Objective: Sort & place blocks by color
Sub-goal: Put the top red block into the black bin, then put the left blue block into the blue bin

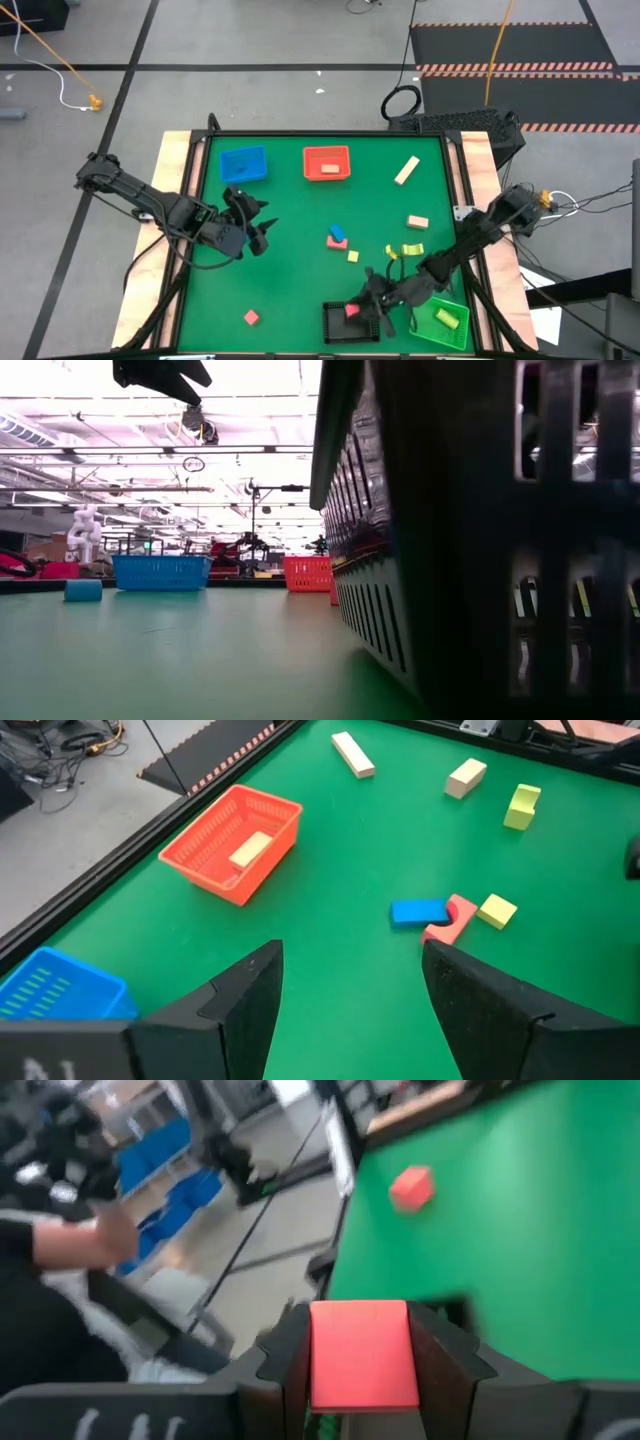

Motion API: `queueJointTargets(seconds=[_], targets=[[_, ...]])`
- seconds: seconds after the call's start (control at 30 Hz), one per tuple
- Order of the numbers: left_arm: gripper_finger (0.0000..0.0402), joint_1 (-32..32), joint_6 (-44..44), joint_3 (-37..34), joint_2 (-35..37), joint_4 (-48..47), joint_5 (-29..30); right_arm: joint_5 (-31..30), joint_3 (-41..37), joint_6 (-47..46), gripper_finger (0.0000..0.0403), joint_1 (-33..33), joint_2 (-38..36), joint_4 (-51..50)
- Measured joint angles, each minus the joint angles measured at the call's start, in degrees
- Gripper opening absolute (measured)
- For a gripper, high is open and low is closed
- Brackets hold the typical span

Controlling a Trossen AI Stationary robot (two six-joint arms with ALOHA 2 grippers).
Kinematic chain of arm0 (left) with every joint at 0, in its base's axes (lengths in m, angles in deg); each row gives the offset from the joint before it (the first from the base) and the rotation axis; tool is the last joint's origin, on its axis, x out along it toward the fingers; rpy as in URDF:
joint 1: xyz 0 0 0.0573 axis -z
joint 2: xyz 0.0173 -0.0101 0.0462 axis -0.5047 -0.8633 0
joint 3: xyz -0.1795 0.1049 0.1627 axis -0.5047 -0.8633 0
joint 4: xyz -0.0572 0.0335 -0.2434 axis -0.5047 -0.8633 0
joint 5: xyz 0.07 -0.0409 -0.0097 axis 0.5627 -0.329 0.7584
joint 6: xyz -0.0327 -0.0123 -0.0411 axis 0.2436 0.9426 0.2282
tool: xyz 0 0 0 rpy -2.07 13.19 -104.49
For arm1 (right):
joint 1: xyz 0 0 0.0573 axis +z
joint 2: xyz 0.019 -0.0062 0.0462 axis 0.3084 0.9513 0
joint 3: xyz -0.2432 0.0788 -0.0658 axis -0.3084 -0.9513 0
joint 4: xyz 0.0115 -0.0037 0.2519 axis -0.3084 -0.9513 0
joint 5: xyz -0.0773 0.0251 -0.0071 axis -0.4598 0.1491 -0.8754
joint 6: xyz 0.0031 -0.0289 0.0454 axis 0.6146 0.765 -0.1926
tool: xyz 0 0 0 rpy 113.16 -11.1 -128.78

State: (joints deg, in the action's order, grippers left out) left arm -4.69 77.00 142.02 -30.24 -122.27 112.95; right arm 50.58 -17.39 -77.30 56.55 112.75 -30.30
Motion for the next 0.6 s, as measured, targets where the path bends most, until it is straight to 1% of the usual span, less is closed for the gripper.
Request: queueJointTargets(seconds=[0.07,0.17,0.23,0.37,0.47,0.6], targets=[[0.0241,0.03,0.02,0.00,0.00,-0.01,-0.31,1.93,1.04,-1.32,0.0115,0.01,1.66,-0.64],[0.0241,0.03,0.59,0.00,0.00,-0.04,-2.91,4.96,2.02,-4.21,0.0117,-0.05,3.28,-0.89],[0.0241,0.13,1.96,0.00,0.00,-0.23,-5.90,7.26,2.31,-6.63,0.0132,-0.11,3.85,-0.86],[0.0241,1.51,6.03,-0.86,0.00,-1.56,-12.09,7.22,2.24,-9.06,0.0176,-0.11,3.71,-2.14],[0.0241,3.05,12.17,-2.96,0.00,-4.41,-13.58,7.21,2.24,-9.63,0.0204,-0.11,3.61,-2.58],[0.0241,4.59,23.55,-7.10,0.00,-8.36,-15.97,7.26,2.22,-11.77,0.0236,-0.11,3.57,-2.72]])
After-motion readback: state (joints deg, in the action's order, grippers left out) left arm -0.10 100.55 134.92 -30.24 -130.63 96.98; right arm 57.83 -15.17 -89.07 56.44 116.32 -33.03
